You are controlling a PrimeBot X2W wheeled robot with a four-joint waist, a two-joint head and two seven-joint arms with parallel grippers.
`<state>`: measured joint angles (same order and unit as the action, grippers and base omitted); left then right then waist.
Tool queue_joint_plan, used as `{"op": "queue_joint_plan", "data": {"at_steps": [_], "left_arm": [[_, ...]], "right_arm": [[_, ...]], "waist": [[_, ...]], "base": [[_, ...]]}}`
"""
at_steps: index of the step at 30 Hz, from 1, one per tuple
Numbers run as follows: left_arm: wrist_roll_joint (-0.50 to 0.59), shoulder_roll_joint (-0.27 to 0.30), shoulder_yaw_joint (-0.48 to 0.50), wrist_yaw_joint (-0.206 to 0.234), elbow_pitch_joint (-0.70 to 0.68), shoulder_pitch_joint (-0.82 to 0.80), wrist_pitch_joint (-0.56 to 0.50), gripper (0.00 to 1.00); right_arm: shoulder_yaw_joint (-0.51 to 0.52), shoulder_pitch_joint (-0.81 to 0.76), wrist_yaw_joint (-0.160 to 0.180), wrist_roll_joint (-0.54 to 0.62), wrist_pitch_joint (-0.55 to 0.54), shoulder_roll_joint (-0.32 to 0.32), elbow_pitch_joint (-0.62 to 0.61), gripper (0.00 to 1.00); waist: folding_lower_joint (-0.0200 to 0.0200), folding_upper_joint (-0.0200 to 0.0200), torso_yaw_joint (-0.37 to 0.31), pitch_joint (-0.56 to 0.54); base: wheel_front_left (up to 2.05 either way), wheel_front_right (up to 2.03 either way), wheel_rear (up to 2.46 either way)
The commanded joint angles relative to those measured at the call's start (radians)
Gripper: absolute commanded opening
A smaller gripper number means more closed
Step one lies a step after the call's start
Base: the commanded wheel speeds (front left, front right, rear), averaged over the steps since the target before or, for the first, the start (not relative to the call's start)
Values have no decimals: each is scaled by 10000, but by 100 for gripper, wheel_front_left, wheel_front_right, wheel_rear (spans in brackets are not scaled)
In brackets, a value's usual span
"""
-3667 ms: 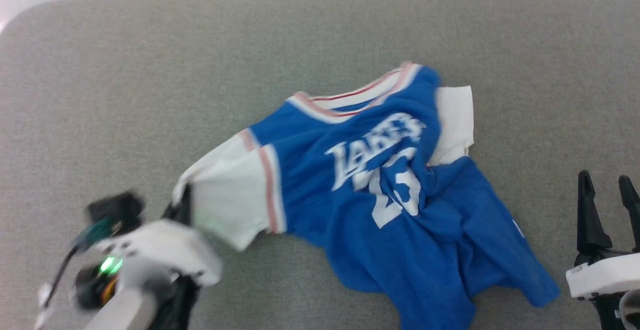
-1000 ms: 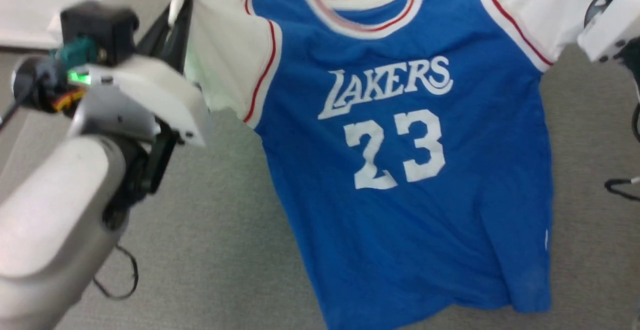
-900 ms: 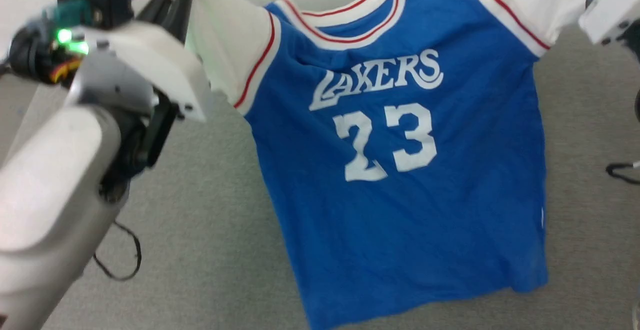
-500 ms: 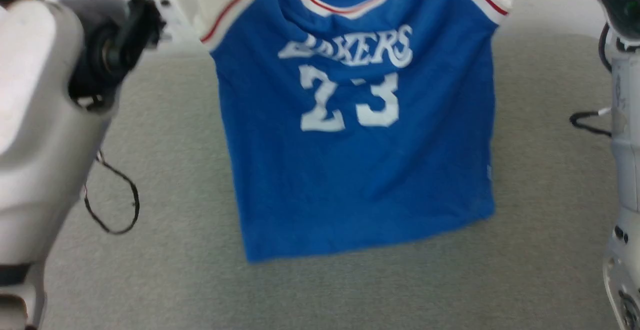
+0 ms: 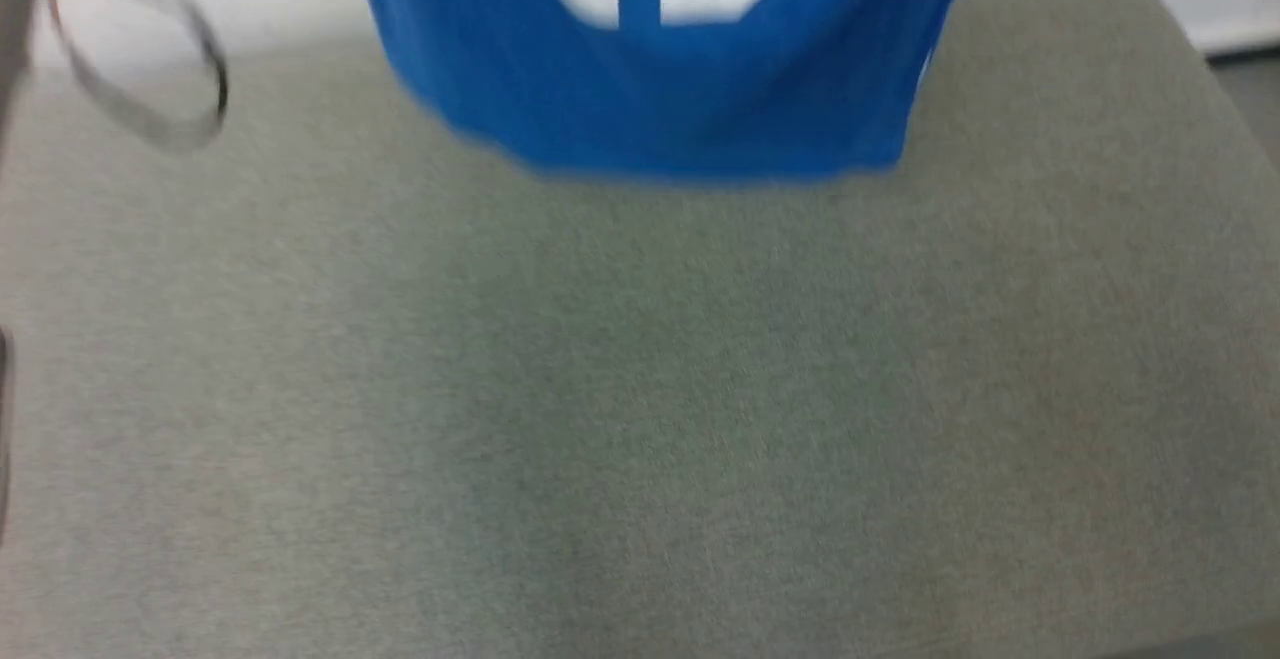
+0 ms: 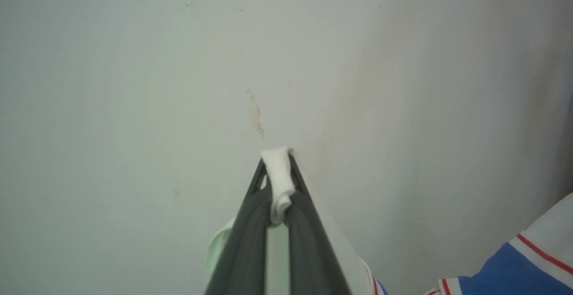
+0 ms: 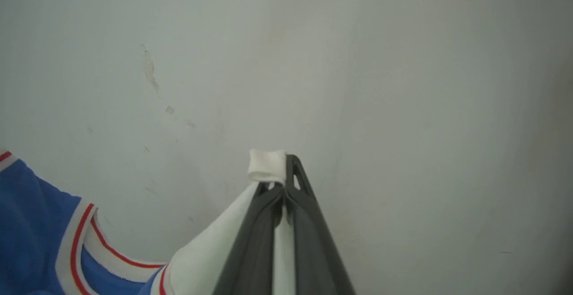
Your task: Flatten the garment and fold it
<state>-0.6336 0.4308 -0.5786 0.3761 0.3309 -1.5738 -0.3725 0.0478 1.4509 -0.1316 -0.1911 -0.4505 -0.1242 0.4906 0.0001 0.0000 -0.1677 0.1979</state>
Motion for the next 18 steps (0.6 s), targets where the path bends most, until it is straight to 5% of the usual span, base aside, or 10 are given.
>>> {"op": "queue_joint_plan", "data": {"at_steps": [1, 8, 18], "left_arm": [[306, -170, -23, 71, 275, -533, 420, 0], [712, -958, 466, 2, 1593, -2359, 2756, 0], [656, -1022, 1140, -586, 2624, -3181, 5475, 0]], "right_arm": [[129, 497, 9, 249, 344, 76, 208, 0], [228, 2218, 9, 1157, 2004, 186, 979, 0], [-676, 3238, 9, 1363, 3632, -669, 1731, 0]], "waist": [[-1, 0, 93, 2200], [-1, 0, 326, 3782], [-1, 0, 915, 5209]], "base": [[0, 0, 0], [0, 0, 0], [0, 0, 0]]}}
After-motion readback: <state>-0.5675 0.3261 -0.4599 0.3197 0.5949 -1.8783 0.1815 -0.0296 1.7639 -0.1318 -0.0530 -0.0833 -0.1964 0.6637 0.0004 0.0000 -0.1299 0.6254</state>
